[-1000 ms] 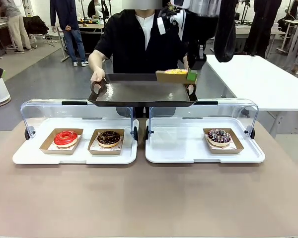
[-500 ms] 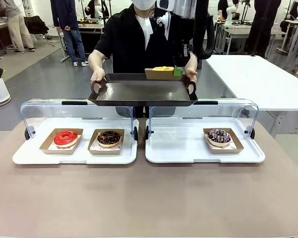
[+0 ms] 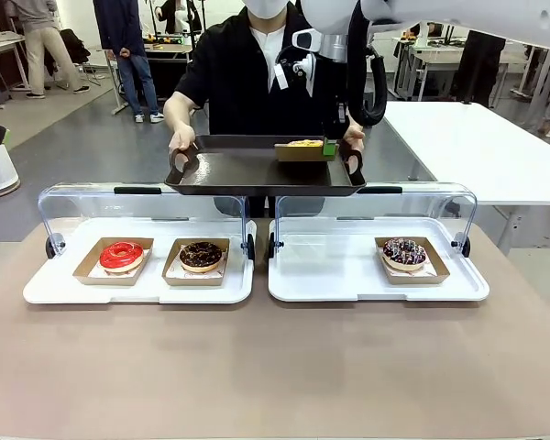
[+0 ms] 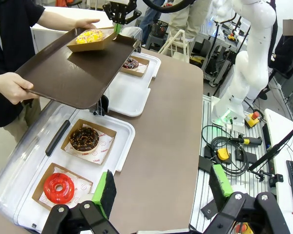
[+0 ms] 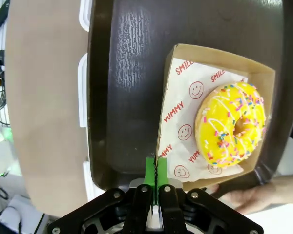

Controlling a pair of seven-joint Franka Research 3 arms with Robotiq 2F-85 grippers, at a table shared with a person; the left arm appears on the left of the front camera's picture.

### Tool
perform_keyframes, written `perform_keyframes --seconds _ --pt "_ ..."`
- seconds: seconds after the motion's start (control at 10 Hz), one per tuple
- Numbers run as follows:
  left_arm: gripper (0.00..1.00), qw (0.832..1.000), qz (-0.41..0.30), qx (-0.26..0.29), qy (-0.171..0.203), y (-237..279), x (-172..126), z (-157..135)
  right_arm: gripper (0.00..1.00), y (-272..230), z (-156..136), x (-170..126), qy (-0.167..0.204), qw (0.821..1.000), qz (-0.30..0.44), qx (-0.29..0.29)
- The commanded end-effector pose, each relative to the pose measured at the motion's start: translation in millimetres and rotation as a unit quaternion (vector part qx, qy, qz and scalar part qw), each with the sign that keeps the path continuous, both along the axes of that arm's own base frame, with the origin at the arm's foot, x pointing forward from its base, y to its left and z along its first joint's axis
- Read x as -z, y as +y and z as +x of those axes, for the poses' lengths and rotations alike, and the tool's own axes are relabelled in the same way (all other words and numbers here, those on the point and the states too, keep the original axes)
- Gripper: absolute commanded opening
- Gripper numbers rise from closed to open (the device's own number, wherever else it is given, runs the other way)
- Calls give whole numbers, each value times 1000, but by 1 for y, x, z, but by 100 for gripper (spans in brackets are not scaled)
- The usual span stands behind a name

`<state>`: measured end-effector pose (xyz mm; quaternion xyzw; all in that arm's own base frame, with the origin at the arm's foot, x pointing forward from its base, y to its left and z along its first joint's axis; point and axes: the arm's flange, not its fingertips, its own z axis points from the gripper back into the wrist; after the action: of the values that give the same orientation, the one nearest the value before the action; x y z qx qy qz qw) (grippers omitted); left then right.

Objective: Provide the desired donut to the person.
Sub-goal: Place the picked Paper togo box onto the Handle tray extended by the person.

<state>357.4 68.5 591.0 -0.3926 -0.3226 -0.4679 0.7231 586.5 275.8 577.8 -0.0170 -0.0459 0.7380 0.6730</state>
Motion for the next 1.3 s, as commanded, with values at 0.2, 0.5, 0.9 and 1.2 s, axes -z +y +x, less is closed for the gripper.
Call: perform_keyframes --seconds 0.2,0.5,0.9,1.2 --pt "100 1000 -9 3 -10 0 -1 1 1 -15 6 7 30 999 0 10" --pt "100 1000 -9 3 -10 0 -1 1 1 -18 10 15 37 999 -2 14" --pt "100 1000 -9 3 -10 0 -1 1 43 -19 11 14 40 999 -3 7" --pt "100 1000 -9 3 -10 0 -1 1 100 -19 10 12 41 999 -1 7"
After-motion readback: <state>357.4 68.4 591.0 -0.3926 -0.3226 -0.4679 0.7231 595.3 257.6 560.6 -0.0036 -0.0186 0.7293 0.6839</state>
